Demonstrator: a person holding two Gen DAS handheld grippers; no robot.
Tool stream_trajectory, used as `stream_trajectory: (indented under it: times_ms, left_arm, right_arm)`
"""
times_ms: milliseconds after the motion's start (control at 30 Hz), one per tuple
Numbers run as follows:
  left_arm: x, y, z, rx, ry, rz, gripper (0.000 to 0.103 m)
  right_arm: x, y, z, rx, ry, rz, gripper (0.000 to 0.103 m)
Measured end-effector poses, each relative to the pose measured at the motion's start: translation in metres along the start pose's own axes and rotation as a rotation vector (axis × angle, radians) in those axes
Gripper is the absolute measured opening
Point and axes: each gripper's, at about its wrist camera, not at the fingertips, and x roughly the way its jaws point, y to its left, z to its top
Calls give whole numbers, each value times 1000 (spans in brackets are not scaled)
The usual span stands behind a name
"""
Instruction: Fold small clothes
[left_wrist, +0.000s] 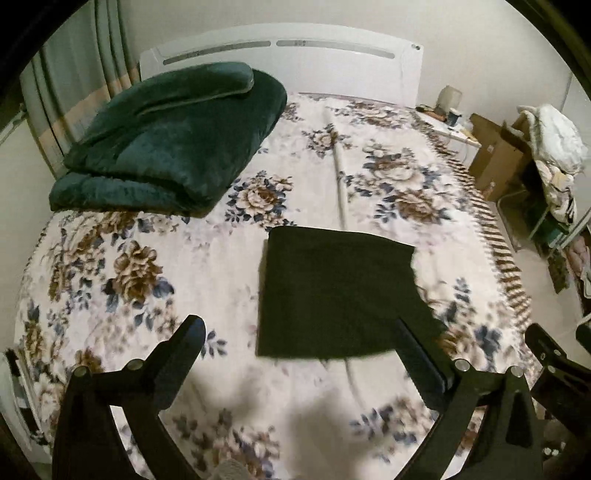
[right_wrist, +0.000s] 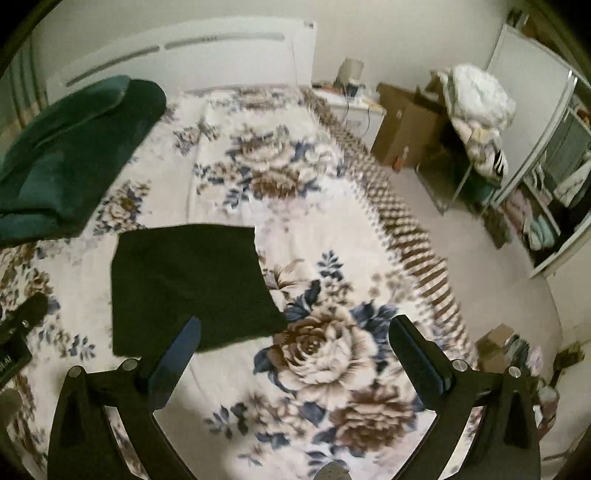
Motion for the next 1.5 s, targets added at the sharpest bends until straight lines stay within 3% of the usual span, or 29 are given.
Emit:
stream_trajectory:
  times_ms: [167,367,700,1033,1500]
  left_arm:
    - [-76,-7,-10,0,-27,-7,103]
    - [-171,-12,-20,6,-113,0,103]
    - [-275,-18,-40,1,-208,-10,103]
    - [-315,-10,-58,-28,-236,0,103]
    - [-339,-10,-69,-25,-250,6,103]
  right_arm:
    - [-88,-23,-8,-5,-56,12,103]
    - [-193,-47,-18,-29,-145,36,103]
    - [-324,-72,-44,-45,-245,73,103]
    - [-393,-82,-56,-63,-308,112,103]
    - [-410,-87,-66,-70,-305,137,103]
